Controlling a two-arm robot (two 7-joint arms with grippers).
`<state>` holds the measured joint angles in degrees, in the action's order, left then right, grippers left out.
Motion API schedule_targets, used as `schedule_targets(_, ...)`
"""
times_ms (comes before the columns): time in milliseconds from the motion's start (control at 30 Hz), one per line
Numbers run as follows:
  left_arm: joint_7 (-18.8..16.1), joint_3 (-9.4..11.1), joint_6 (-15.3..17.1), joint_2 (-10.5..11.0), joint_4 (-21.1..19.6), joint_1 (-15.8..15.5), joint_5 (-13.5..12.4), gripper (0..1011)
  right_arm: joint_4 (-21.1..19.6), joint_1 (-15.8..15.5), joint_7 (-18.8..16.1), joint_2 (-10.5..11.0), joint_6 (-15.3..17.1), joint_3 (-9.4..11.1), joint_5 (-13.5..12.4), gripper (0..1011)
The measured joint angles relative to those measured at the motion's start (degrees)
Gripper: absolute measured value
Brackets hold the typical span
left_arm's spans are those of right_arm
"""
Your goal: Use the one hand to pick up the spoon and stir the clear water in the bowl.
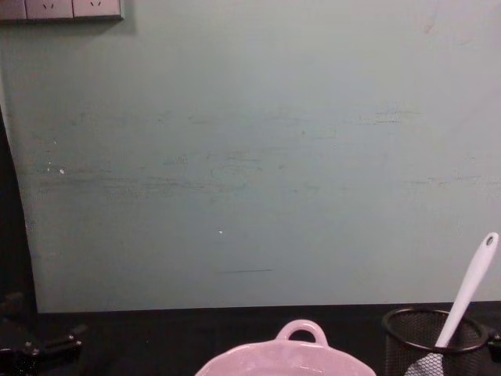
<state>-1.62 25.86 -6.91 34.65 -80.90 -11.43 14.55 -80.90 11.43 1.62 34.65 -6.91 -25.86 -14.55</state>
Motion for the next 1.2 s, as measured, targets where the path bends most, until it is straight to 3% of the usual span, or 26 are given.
schedule_targets(1200,0.0,0.0,0.0,0.0,0.0,0.0,0.0,1011,0.0,0.0,0.0,0.0,0.0,0.0,0.0,1003)
